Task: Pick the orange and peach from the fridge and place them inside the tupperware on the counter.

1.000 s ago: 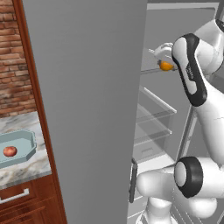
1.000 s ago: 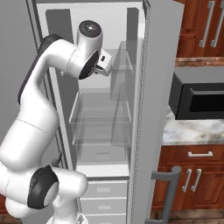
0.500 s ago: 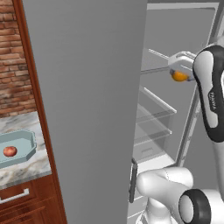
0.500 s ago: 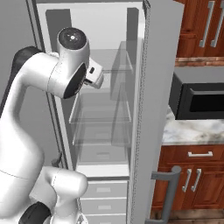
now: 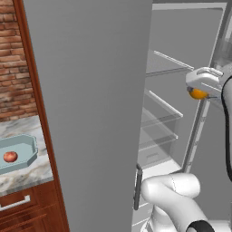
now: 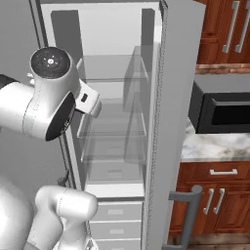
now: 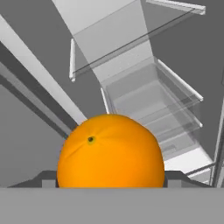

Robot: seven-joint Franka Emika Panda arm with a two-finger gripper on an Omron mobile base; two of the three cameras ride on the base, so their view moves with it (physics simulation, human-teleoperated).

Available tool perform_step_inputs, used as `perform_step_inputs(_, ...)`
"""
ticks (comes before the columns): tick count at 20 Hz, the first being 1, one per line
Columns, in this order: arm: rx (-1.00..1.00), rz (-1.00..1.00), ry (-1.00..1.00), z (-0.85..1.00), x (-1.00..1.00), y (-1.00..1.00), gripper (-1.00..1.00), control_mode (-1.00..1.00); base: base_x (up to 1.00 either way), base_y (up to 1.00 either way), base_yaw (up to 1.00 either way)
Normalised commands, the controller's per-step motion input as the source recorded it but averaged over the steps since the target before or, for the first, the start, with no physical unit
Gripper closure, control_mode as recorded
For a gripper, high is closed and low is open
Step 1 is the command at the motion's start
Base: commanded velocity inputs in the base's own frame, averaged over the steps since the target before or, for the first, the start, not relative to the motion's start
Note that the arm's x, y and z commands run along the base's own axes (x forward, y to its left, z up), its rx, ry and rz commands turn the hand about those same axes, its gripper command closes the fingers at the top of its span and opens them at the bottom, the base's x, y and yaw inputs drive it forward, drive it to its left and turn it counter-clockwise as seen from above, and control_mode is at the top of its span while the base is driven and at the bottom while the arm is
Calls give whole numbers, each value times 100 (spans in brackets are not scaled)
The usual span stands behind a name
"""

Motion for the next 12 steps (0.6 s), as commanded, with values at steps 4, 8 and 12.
perform_step_inputs(4,-3,0,0,0,-76,21,100,-100,0,0,0)
perform_step_inputs(8,-3,0,0,0,-19,9,100,100,-59,35,3)
perform_step_inputs(12,0,0,0,0,0,0,100,100,-72,70,6)
